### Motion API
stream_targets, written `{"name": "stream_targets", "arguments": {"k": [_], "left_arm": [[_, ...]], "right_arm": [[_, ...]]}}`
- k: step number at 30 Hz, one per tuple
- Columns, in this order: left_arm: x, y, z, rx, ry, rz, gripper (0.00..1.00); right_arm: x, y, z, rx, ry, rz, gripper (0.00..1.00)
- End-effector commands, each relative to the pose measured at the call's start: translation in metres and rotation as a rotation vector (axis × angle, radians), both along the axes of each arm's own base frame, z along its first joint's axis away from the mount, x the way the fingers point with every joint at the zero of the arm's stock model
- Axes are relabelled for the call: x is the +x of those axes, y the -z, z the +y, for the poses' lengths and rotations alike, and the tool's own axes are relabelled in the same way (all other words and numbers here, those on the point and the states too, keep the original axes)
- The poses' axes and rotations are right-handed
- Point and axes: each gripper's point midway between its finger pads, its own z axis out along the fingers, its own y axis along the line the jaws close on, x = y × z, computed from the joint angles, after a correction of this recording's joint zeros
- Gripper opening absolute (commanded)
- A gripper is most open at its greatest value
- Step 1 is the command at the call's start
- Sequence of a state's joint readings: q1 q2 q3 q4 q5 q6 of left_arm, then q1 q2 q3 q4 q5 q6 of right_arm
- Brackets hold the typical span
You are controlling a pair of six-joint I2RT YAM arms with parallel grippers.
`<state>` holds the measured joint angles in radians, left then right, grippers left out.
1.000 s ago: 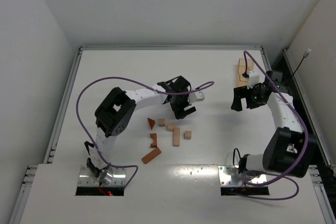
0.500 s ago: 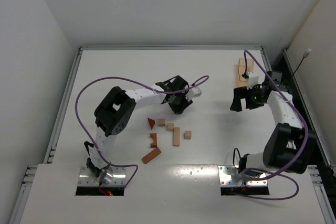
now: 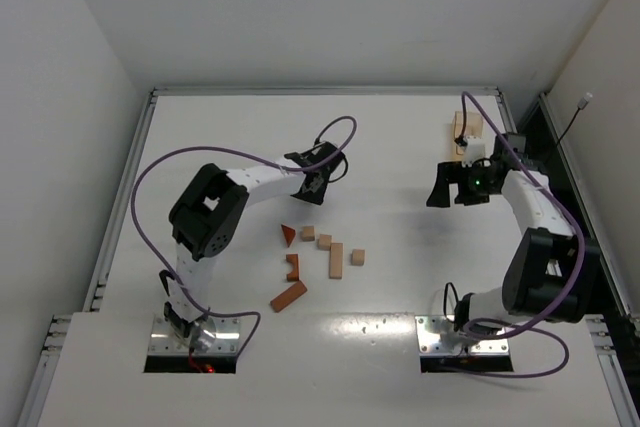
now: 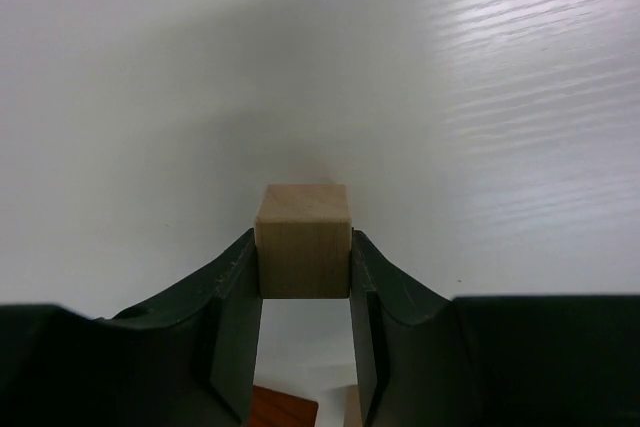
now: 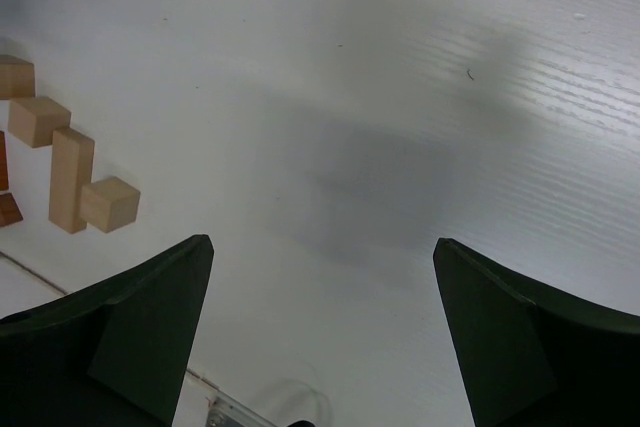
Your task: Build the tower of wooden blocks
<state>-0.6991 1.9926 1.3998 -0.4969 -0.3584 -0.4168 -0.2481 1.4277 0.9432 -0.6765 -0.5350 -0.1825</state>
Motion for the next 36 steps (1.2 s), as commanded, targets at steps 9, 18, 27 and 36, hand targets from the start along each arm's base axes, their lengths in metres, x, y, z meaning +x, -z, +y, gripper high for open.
{"name": "stream_targets", "arguments": {"k": [9,18,27,36], "left_arm": [[0.014,0.007,-0.018,-0.216,-0.16,0.068,0.0],[0.02,0.025,-0.025,-0.265,-0.176,0.14,0.03],[0.018,0.023,-0.026,-0.277,-0.16,0.137,0.63],[0.026,-0.048,-0.009,-0.286,-0.154,-0.073,0.8]], "right_arm": [[0.013,-0.005,0.017,0.029,-0.025,-0.015,0.89],[0.014,0.0,0.027,0.015,-0.06,0.001,0.93],[0.016,-0.003,0.034,-0.02,-0.088,-0.012,0.96],[0.007,-0.012,0.051,-0.089,-0.148,-0.077,0.98]]}}
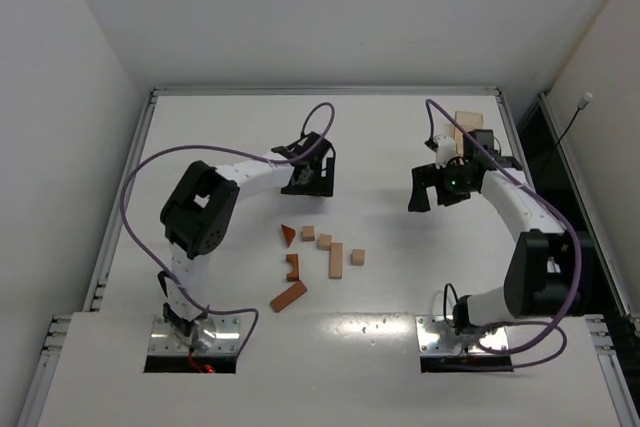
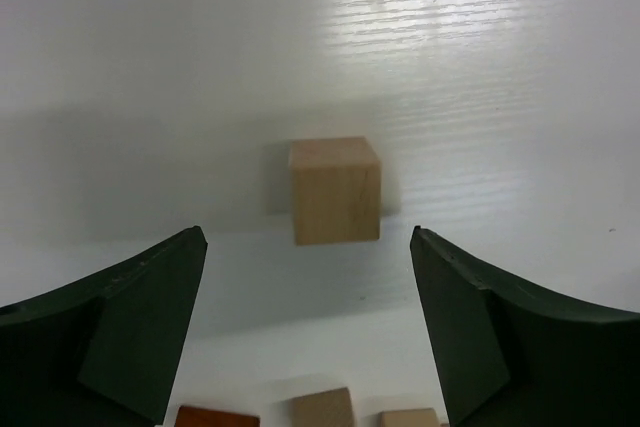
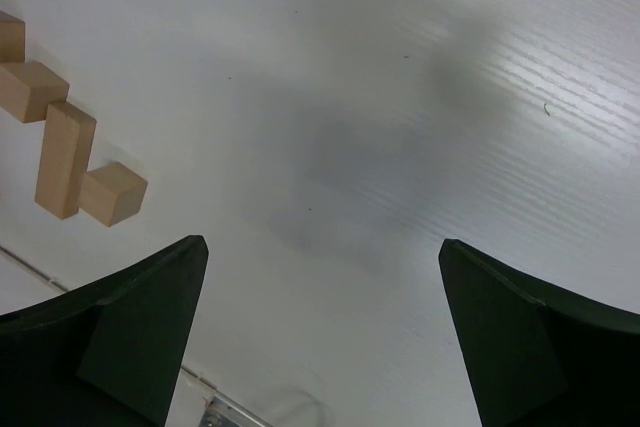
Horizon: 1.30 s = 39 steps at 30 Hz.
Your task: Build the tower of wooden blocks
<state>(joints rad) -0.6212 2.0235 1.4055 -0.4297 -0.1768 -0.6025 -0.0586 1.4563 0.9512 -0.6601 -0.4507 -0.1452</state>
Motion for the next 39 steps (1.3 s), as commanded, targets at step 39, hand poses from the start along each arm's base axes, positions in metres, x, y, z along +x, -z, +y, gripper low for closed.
{"name": "stream_targets", "arguments": {"k": [39], "left_arm": [[0.028,-0.146,0.203,-0.148,-0.154,-0.243,1.0]], "right_arm": [[-0.086,0.044,0.162,-0.28,-1.041,-0.18,0.92]]}}
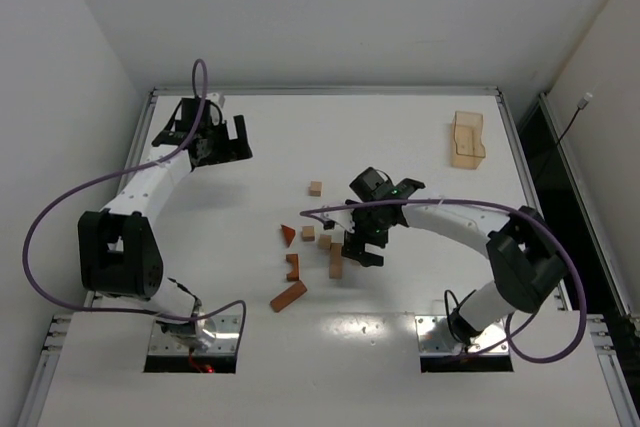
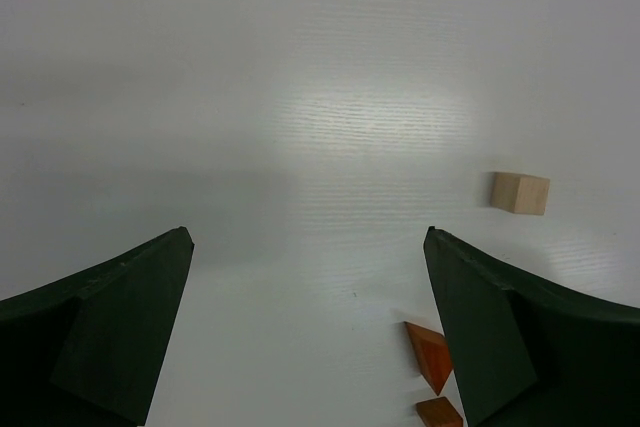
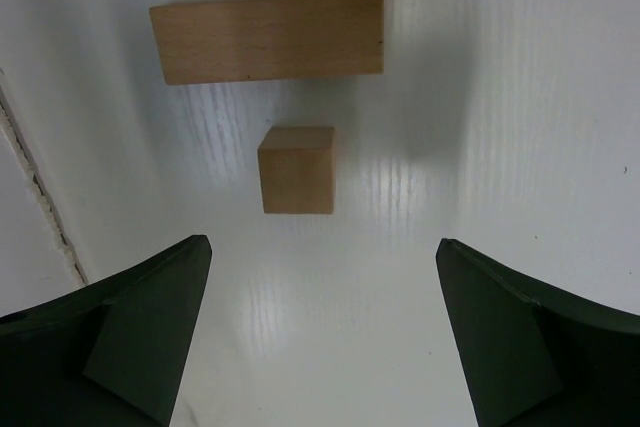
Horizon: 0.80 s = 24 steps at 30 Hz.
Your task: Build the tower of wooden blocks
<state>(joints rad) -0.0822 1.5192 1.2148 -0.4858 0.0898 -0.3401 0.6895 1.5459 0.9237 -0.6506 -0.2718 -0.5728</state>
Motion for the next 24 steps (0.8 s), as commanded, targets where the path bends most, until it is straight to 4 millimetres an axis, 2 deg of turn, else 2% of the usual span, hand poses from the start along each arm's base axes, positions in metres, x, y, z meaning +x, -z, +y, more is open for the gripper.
{"name": "stream_targets", "arguments": {"k": [1,9,17,21,24], "left_arm": [[0.012,-0.016,0.001,-0.014,0.011,-0.045,1.0],[0.013,-0.009,0.001,-0.027,0.017,-0.026,1.0],[0.014,-0.002,0.003,-0.014,0.016,-0.009,1.0],[0.015,0.002,0.003,-0.013,0.016,0.002,1.0],[0.015,0.005,0.003,-0.013,0.016,0.0,1.0]], "right_arm": [[-0.001,0.002,0.011,0.004,0.003,-0.031,0.92],[-0.005,0.025,0.014,-0.05,-0.005,-0.01,0.92],[0.007,0.037,0.017,-0.086,0.03,-0.04,0.88],[0.012,0.037,0.022,-0.094,0.036,-0.053,0.8],[0.01,0.04,0.022,-0.108,0.029,-0.052,0.65]]}}
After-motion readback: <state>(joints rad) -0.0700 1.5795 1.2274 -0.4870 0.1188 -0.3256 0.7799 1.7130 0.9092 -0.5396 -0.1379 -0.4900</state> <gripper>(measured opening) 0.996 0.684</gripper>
